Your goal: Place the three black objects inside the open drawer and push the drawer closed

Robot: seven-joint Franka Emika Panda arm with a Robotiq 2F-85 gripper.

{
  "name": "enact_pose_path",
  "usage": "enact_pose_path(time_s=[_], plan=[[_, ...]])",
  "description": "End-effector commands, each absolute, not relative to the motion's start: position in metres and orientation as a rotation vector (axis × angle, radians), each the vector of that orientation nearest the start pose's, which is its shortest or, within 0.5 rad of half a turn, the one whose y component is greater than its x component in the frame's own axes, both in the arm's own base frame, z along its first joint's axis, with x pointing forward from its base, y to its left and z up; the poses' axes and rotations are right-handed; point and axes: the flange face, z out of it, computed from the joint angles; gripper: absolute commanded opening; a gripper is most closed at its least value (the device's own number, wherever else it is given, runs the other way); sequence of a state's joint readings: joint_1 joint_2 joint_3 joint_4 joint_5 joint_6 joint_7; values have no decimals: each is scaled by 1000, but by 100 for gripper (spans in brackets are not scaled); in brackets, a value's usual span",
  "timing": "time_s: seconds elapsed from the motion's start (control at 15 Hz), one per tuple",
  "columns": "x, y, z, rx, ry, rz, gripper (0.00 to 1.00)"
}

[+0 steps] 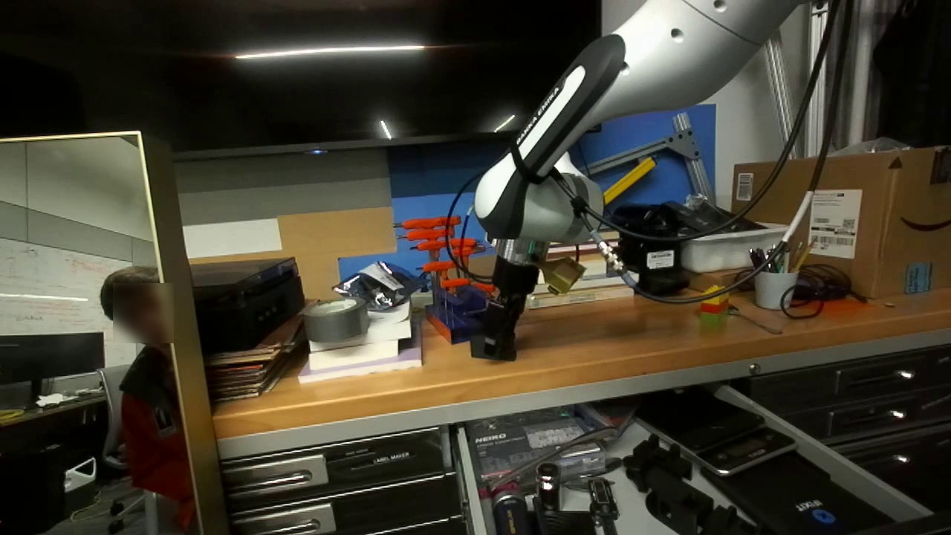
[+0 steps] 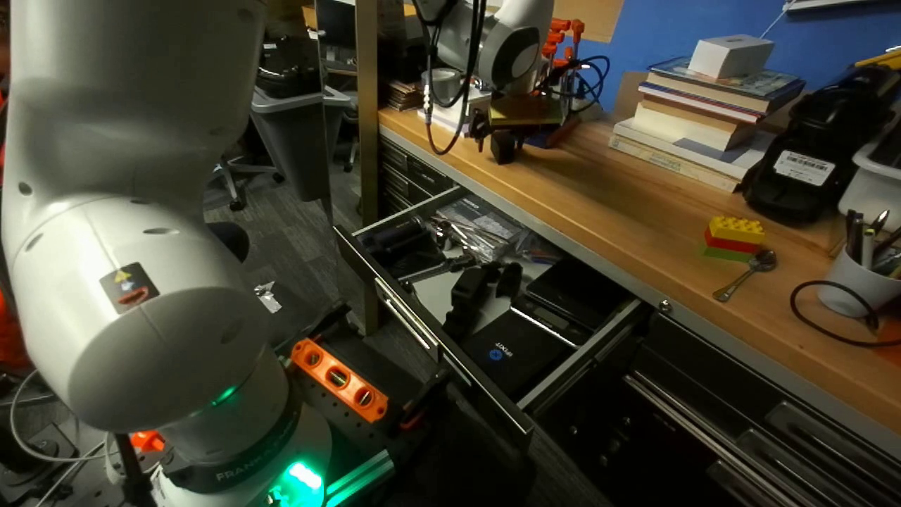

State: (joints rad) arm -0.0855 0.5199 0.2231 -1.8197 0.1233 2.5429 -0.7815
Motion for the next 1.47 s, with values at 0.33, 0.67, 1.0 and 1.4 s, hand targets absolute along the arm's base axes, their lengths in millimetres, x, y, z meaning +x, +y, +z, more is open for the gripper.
enact_pose_path(time_s=[0.33,0.67,1.0,1.4], plan=[[672,71,280,-2761,-1139,-415,35],[658,41,283,-2865,-982,-299,25],[622,-6,293,-3003,-690,-143,25],[561,-38,300,-3054,-262,7,25]])
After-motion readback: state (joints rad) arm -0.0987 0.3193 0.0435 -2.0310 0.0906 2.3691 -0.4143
